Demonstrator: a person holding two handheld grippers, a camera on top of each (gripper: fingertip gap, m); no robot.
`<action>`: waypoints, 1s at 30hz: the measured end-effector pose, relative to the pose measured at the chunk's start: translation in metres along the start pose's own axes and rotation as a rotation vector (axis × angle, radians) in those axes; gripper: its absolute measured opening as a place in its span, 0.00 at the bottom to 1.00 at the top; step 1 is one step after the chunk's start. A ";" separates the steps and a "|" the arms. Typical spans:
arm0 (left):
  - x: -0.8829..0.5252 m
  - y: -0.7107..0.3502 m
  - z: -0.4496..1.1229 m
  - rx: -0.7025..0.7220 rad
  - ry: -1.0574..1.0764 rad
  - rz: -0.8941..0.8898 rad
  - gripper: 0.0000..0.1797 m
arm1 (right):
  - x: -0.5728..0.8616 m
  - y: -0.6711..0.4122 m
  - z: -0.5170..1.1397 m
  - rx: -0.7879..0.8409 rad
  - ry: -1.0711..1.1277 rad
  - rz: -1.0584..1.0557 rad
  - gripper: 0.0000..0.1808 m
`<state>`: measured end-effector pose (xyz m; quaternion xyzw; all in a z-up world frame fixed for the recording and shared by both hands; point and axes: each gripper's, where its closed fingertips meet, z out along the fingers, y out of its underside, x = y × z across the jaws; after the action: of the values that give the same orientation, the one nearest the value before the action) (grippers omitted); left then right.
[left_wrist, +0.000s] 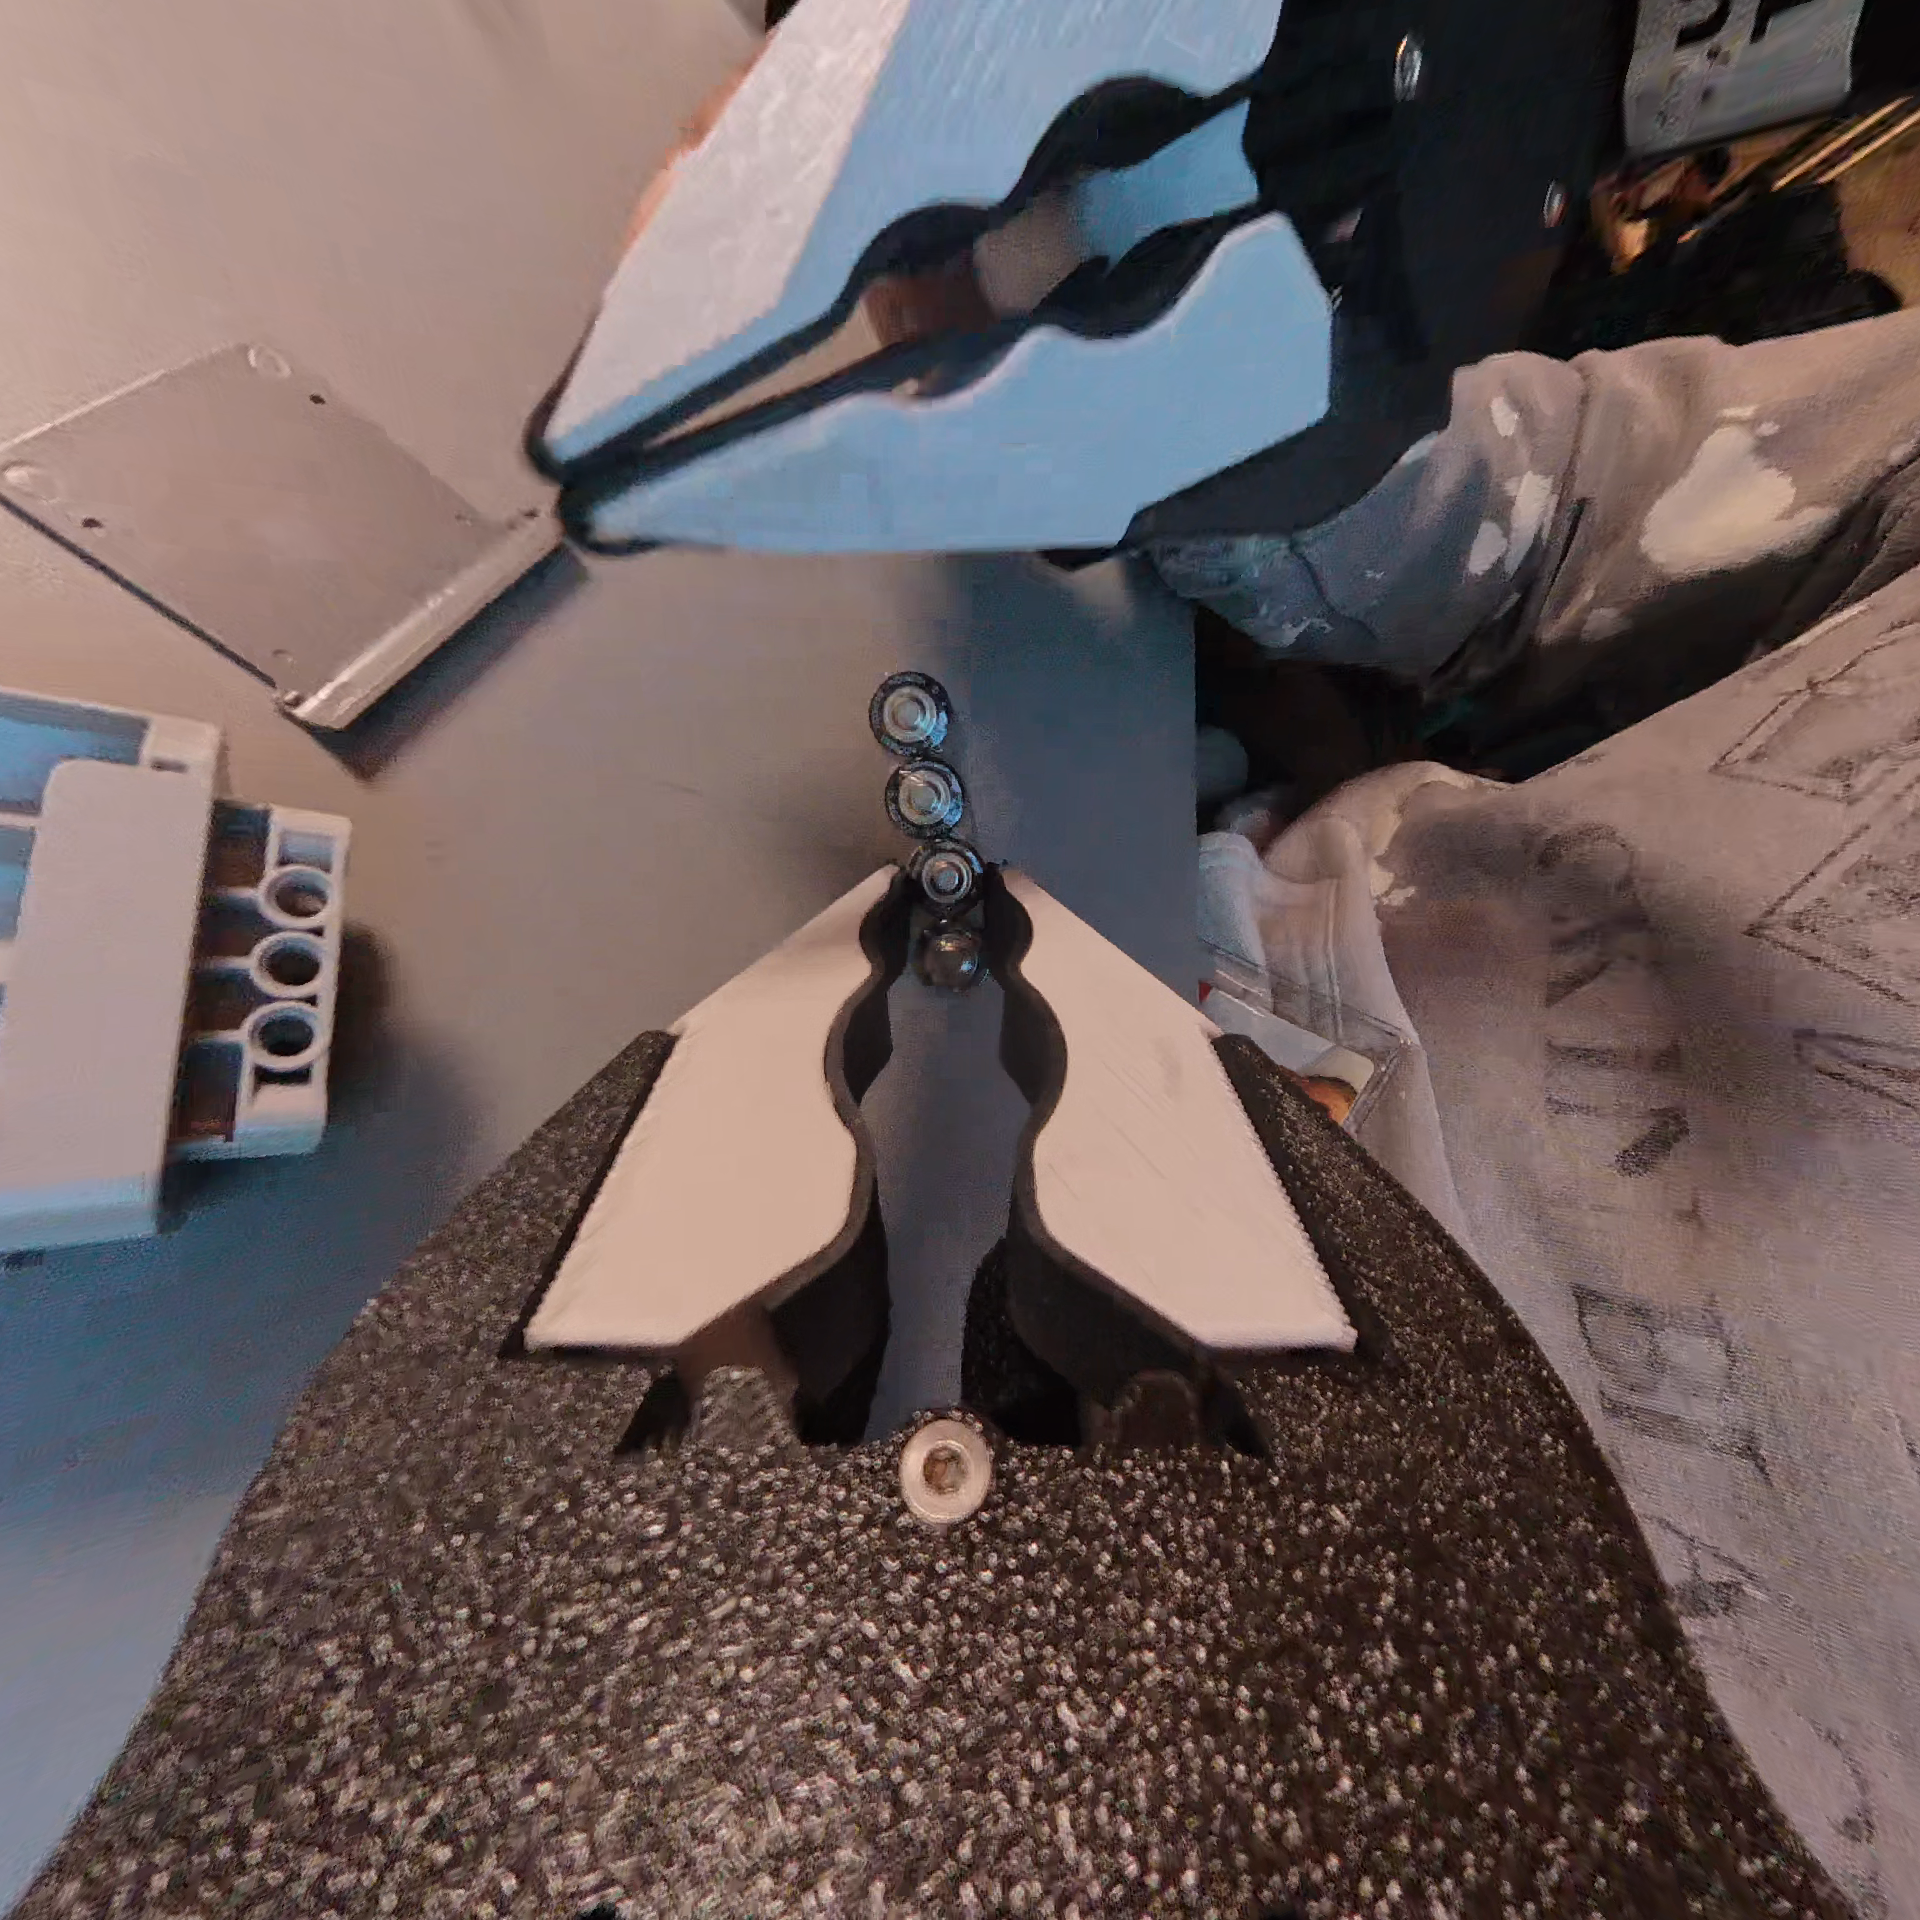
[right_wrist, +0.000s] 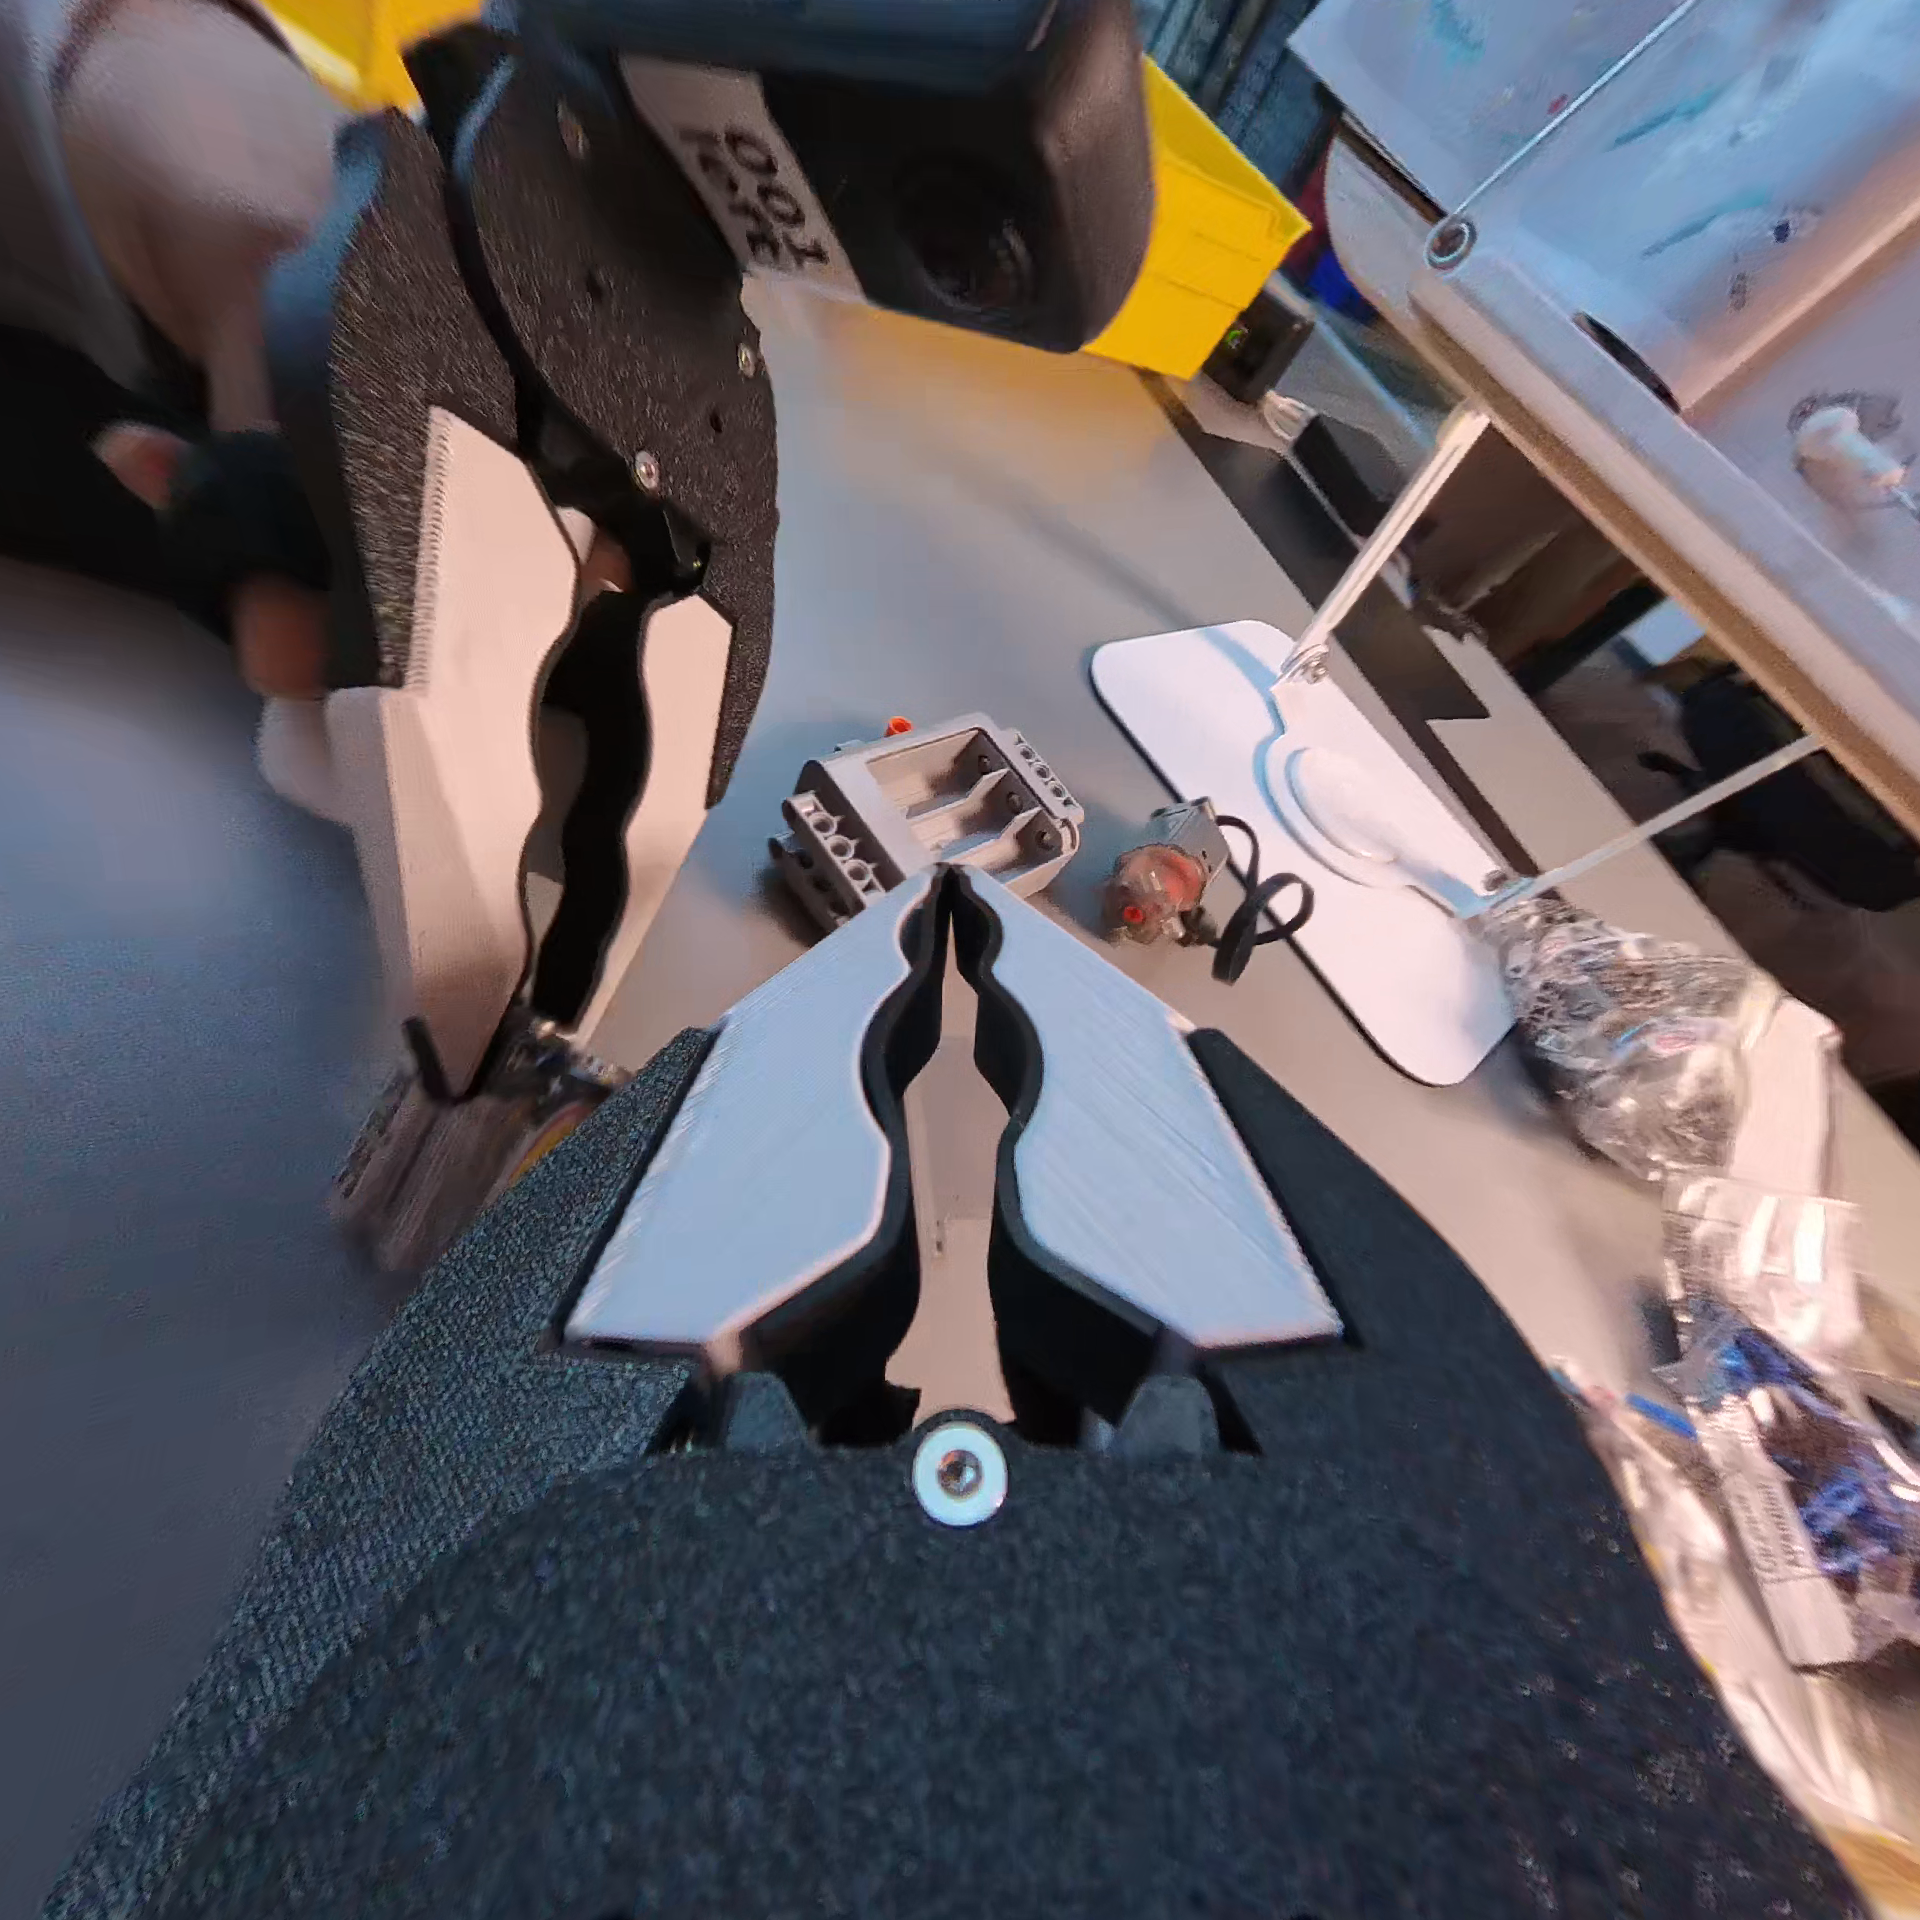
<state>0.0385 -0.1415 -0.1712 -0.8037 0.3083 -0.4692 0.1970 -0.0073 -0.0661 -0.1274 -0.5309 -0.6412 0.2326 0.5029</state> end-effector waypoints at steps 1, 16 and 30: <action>-0.002 -0.001 -0.002 0.017 0.000 -0.009 0.06 | 0.001 0.000 -0.007 0.014 -0.042 0.045 0.00; 0.002 -0.009 -0.009 0.052 -0.002 0.044 0.06 | -0.052 0.023 -0.037 -0.092 -0.524 0.344 0.12; -0.003 -0.011 0.007 0.017 -0.297 0.373 0.06 | -0.058 0.017 -0.040 -0.067 -0.538 0.196 0.07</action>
<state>0.0467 -0.1311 -0.1696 -0.7914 0.4151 -0.3037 0.3303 0.0323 -0.1233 -0.1490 -0.5259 -0.7045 0.3911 0.2722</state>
